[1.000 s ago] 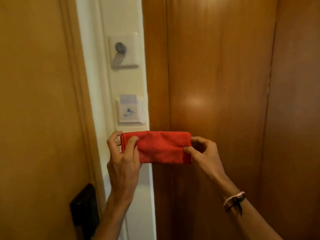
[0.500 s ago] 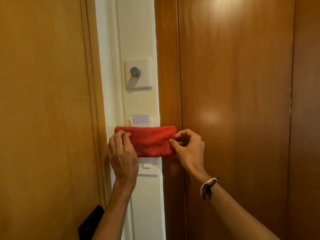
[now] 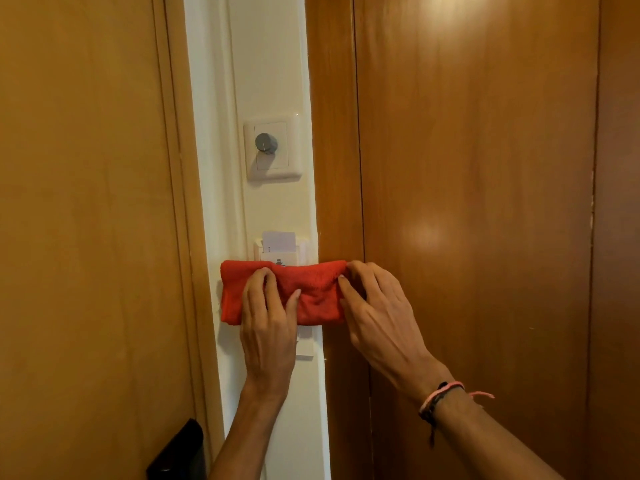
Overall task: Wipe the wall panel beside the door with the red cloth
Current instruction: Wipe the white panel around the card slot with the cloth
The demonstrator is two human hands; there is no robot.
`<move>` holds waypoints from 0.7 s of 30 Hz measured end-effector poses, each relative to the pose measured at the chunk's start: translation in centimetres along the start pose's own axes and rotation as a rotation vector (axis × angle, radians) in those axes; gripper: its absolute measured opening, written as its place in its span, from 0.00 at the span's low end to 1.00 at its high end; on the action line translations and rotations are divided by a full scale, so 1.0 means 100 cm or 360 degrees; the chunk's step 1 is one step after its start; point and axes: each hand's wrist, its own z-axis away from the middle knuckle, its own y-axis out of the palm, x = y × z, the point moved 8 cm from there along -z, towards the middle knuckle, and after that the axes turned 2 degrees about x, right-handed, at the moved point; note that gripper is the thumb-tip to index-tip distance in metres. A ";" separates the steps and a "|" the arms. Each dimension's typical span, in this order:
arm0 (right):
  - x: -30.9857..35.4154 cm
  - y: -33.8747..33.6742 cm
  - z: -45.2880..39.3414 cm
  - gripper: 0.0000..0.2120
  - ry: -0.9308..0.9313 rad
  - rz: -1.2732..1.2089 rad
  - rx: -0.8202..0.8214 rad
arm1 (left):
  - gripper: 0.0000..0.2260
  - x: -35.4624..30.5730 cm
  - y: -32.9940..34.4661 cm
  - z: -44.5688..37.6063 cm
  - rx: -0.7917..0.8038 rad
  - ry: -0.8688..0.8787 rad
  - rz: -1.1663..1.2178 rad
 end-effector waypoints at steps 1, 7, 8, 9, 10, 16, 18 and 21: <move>0.000 0.000 0.000 0.25 -0.0007 0.0003 -0.0001 | 0.23 -0.001 0.000 0.001 -0.0046 0.0042 0.0028; -0.021 -0.012 0.000 0.22 -0.0079 0.0069 -0.0187 | 0.22 -0.021 0.015 0.012 -0.0044 0.0277 -0.0010; -0.032 -0.016 -0.003 0.23 -0.0025 0.0078 -0.0211 | 0.22 -0.024 0.016 0.010 -0.0037 0.0271 0.0010; -0.046 -0.019 -0.006 0.25 0.0055 0.0091 -0.0236 | 0.22 -0.025 0.016 0.007 -0.0036 0.0247 0.0043; -0.061 -0.023 -0.009 0.26 0.0142 0.0110 -0.0267 | 0.22 -0.026 0.015 0.002 -0.0042 0.0213 0.0078; -0.102 -0.007 -0.009 0.32 0.0204 0.0337 -0.0315 | 0.23 -0.025 0.027 0.025 0.0125 0.0235 -0.0188; -0.101 -0.001 -0.009 0.32 0.0201 0.0370 -0.0380 | 0.21 -0.023 0.027 0.025 0.0083 0.0337 -0.0215; -0.101 0.002 -0.010 0.32 0.0237 0.0390 -0.0449 | 0.20 -0.019 0.018 -0.002 -0.0040 0.0314 -0.0135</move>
